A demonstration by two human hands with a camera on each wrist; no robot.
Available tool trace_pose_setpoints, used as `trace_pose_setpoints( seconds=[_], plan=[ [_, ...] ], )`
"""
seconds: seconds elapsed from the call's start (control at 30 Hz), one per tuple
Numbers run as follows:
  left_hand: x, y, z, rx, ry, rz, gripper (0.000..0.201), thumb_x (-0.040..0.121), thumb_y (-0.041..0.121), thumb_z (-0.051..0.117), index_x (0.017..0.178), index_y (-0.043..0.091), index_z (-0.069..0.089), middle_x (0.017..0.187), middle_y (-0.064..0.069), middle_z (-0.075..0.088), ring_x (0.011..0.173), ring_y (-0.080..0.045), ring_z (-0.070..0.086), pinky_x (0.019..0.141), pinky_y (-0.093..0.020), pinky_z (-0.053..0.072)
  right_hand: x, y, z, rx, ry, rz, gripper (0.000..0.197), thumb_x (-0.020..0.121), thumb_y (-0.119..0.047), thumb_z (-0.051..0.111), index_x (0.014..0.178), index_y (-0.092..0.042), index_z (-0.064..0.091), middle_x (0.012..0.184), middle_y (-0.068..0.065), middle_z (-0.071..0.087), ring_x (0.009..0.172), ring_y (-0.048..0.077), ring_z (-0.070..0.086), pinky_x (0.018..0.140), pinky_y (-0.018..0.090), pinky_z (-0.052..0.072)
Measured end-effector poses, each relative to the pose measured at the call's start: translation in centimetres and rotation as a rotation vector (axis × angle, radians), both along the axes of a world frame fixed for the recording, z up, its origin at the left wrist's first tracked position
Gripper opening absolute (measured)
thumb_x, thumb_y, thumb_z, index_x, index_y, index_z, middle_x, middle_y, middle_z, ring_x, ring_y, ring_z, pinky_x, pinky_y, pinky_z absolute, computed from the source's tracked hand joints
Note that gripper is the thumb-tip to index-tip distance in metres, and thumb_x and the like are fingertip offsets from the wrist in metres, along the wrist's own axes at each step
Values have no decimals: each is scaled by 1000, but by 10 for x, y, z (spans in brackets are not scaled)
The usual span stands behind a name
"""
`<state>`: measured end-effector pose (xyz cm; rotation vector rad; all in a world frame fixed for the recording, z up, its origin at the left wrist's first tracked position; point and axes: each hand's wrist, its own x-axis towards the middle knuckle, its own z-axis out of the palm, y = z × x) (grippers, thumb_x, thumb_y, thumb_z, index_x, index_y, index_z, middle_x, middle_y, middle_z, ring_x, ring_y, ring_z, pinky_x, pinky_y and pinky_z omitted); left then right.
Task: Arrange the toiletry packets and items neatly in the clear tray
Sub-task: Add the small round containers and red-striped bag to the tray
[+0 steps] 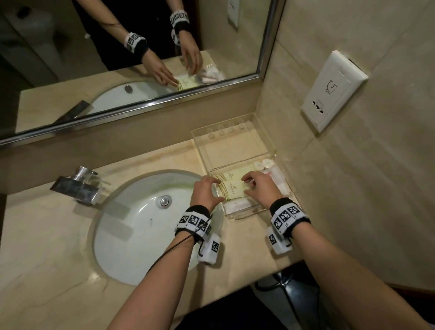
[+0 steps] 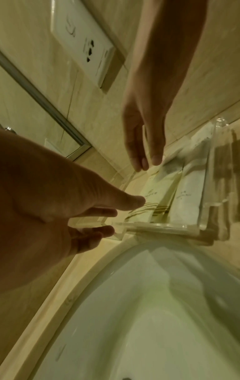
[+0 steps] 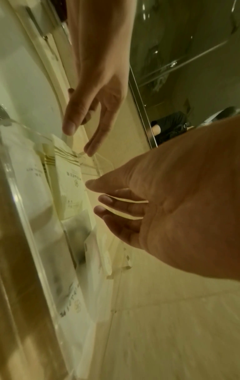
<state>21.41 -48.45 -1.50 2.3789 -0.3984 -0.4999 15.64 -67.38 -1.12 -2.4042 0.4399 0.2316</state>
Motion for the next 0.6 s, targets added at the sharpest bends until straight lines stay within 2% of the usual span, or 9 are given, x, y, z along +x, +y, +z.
trace_pose_setpoints(
  seconds=[0.13, 0.23, 0.3, 0.37, 0.47, 0.6],
  plan=[
    [1, -8, -1, 105, -68, -47, 57, 70, 24, 83, 121, 18, 61, 131, 2, 56, 114, -24, 45, 96, -31, 39, 10, 5, 1, -64, 8, 81, 50, 76, -12, 81, 121, -19, 59, 119, 1, 61, 91, 13, 57, 87, 30, 50],
    [3, -16, -6, 199, -111, -83, 61, 69, 29, 82, 125, 18, 59, 129, 3, 57, 109, -25, 44, 94, -32, 39, 22, 6, -6, -94, 64, 206, 62, 73, -11, 82, 129, -18, 56, 126, 2, 58, 99, 17, 58, 86, 25, 46],
    [1, -21, -10, 238, -111, -66, 59, 69, 28, 83, 123, 18, 61, 125, 2, 59, 107, -26, 44, 92, -32, 39, 26, 5, -13, -122, 94, 272, 65, 73, -11, 82, 131, -17, 55, 129, 3, 57, 108, 20, 59, 91, 27, 47],
    [-3, -26, -13, 248, -105, -24, 56, 69, 23, 83, 120, 18, 62, 123, 2, 59, 106, -25, 44, 91, -32, 39, 28, 1, -17, -137, 110, 301, 64, 72, -13, 83, 130, -18, 56, 128, 3, 57, 109, 20, 58, 96, 32, 48],
    [-10, -33, -19, 245, -121, 28, 50, 69, 14, 81, 115, 18, 61, 119, 1, 59, 104, -24, 45, 86, -32, 39, 29, -6, -22, -137, 85, 322, 58, 73, -14, 82, 126, -19, 58, 124, 1, 57, 107, 19, 56, 95, 33, 47],
    [-15, -40, -20, 245, -127, 75, 48, 69, 9, 78, 113, 19, 60, 117, 1, 59, 102, -25, 46, 84, -32, 38, 32, -10, -25, -158, 77, 358, 56, 73, -17, 82, 124, -20, 59, 127, -1, 55, 114, 20, 53, 98, 36, 45]
  ],
)
